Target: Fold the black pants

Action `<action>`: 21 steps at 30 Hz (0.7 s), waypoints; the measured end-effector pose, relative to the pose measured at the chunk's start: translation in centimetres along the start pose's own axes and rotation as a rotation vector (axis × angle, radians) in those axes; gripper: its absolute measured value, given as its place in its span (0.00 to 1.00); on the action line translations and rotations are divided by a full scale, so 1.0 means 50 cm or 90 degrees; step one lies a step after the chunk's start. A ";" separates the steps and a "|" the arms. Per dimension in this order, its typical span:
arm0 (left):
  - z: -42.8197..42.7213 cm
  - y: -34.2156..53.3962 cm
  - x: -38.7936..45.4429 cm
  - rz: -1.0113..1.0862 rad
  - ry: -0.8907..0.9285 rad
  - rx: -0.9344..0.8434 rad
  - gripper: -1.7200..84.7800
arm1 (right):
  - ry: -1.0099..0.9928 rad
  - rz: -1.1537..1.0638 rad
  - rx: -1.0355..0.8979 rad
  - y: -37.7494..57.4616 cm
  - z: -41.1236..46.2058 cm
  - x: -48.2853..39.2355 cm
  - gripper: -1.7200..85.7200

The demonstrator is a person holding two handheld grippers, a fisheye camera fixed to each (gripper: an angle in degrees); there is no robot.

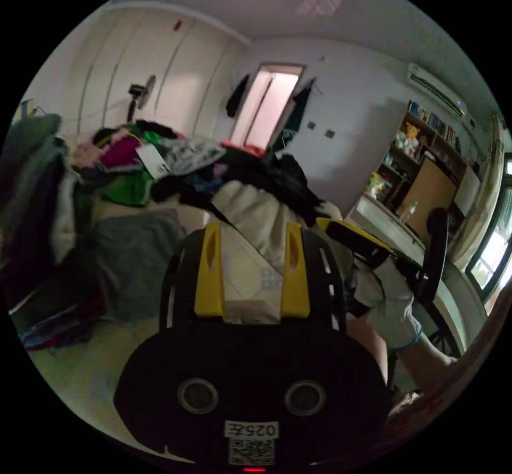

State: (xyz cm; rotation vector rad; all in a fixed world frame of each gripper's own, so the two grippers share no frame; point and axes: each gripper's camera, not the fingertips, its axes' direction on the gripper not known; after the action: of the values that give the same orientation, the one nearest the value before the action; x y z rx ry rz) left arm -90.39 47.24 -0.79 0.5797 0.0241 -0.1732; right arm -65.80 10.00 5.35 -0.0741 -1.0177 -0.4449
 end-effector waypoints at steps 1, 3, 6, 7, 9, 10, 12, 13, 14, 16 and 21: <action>0.030 -0.004 0.002 -0.003 0.000 -0.014 0.18 | 0.003 0.008 -0.021 0.002 0.019 0.007 0.20; 0.138 -0.035 0.006 -0.020 0.022 -0.063 0.19 | 0.050 0.056 -0.090 0.019 0.078 0.036 0.21; 0.271 -0.095 0.014 -0.025 -0.011 -0.132 0.21 | 0.131 0.099 -0.172 0.058 0.124 0.060 0.21; 0.299 -0.107 0.017 -0.021 -0.025 -0.156 0.21 | 0.149 0.099 -0.187 0.068 0.132 0.061 0.21; 0.391 -0.138 0.033 -0.010 -0.091 -0.219 0.23 | 0.188 0.092 -0.232 0.107 0.163 0.062 0.21; 0.397 -0.145 0.044 0.010 -0.108 -0.216 0.22 | 0.189 0.085 -0.227 0.114 0.166 0.060 0.21; 0.410 -0.179 0.059 0.015 -0.121 -0.242 0.19 | 0.189 0.054 -0.201 0.115 0.153 0.043 0.21; 0.401 -0.188 0.059 0.014 -0.108 -0.227 0.19 | 0.182 0.051 -0.195 0.111 0.148 0.039 0.21; 0.373 -0.209 0.052 -0.006 -0.077 -0.171 0.19 | 0.166 0.035 -0.173 0.103 0.135 0.026 0.20; 0.326 -0.254 0.035 -0.020 -0.002 -0.059 0.18 | 0.147 0.019 -0.134 0.087 0.118 0.006 0.20; 0.398 -0.485 0.001 0.041 0.073 -0.049 0.19 | 0.150 -0.034 -0.004 -0.063 0.172 -0.035 0.19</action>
State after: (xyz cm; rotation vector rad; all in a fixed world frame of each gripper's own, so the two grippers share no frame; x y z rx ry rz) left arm -94.99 16.41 2.67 0.5123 0.1219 -0.0757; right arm -74.76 9.97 8.03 0.0001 -0.7876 -0.4925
